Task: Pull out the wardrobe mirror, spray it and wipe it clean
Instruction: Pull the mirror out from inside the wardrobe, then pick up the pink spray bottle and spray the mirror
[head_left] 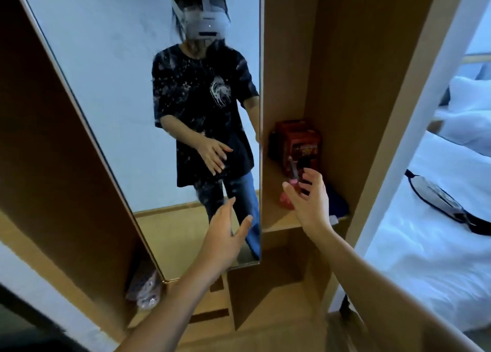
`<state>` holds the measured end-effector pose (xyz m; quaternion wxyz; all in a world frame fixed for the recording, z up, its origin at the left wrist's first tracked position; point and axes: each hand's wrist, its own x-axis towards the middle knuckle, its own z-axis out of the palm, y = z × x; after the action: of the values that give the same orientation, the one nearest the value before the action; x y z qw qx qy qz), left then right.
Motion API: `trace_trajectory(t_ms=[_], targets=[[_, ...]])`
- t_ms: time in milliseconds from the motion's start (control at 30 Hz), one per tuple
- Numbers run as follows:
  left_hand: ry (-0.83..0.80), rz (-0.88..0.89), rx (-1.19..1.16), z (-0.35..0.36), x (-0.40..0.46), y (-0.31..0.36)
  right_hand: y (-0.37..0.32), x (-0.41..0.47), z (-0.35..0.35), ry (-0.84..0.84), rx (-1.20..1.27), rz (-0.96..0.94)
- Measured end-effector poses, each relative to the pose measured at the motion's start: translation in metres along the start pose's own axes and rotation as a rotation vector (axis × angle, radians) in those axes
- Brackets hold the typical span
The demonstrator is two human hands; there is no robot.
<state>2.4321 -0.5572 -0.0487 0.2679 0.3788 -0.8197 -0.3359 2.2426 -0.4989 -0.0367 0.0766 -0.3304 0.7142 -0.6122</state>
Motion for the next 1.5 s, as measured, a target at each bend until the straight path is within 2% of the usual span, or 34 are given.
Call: trace_trajectory(t_ms=[167, 333, 533, 833, 1067, 1267, 1500], targets=[[-0.124, -0.026, -0.003, 0.055, 0.023, 0.006, 0.047, 0.026, -0.017, 0.002, -0.051, 0.093], [-0.142, -0.098, -0.031, 0.108, 0.065, 0.009, 0.095, 0.073, -0.022, -0.065, -0.083, 0.153], [-0.132, -0.191, -0.073, 0.162, 0.126, 0.020, 0.136, 0.135, -0.018, -0.218, -0.069, 0.173], [-0.074, -0.315, -0.148, 0.204, 0.175, 0.010, 0.158, 0.191, 0.001, -0.476, 0.050, 0.182], [-0.047, -0.308, -0.149, 0.215, 0.187, 0.011, 0.166, 0.212, 0.013, -0.776, 0.113, 0.097], [-0.019, -0.341, -0.090, 0.216, 0.191, 0.006, 0.178, 0.216, 0.034, -0.758, 0.117, 0.101], [-0.026, -0.405, -0.073, 0.211, 0.183, -0.006, 0.189, 0.215, 0.057, -0.646, 0.136, 0.164]])
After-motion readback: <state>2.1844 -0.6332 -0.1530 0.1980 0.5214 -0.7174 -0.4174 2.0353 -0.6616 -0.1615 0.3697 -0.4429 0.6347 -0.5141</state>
